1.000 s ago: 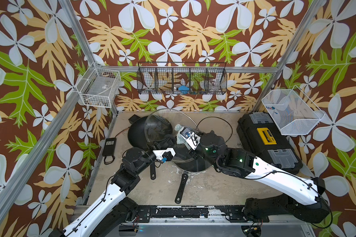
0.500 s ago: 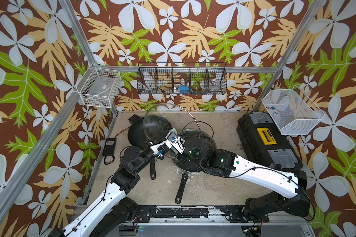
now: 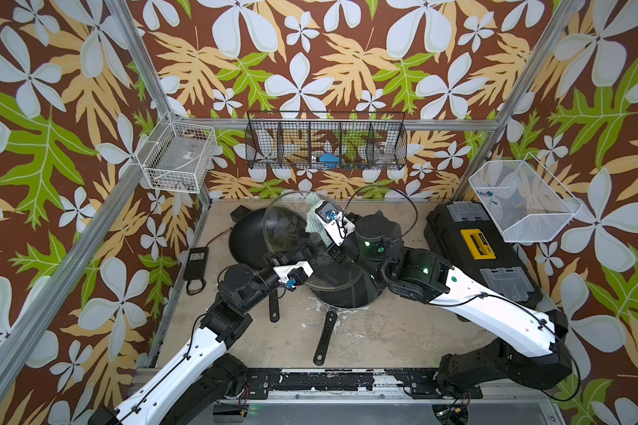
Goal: Wipe the pot lid with a cloth
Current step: Wipe the pot lid.
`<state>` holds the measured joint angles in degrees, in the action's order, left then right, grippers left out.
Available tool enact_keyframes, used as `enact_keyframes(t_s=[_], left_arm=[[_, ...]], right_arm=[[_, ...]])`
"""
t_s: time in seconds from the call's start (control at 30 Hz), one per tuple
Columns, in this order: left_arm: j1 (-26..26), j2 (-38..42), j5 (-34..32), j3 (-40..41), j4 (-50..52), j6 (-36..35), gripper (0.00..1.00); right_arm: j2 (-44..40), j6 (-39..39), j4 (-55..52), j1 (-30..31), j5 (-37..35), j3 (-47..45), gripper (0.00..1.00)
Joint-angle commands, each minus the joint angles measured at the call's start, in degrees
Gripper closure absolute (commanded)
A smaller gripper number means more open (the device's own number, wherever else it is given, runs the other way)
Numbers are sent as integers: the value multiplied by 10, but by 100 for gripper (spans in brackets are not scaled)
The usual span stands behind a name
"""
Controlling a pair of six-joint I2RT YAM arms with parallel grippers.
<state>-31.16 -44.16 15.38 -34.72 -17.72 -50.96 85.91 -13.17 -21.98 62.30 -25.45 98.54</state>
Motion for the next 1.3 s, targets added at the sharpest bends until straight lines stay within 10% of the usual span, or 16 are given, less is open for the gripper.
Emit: enact_keyframes(t_s=[0.0,0.33,0.53,0.93,1.27], left_arm=[[1,8,22,8,-66,-126,100],[1,39,-17,37,-64,-271,100],[0,39,-44,42,-67,-293,100],[0,33,-48,25,-125,5,100],[1,-2,-54,-20,-180,300,100]], right_arm=[[57,-35,-55,1,20,70,100],[267,-47,-139,9,35,292,100],[256,-53,-138,8,-1,302,100],[-18,-5,-7,3,-60,-31,100],[-85,30,43,4,-35,-177,100]])
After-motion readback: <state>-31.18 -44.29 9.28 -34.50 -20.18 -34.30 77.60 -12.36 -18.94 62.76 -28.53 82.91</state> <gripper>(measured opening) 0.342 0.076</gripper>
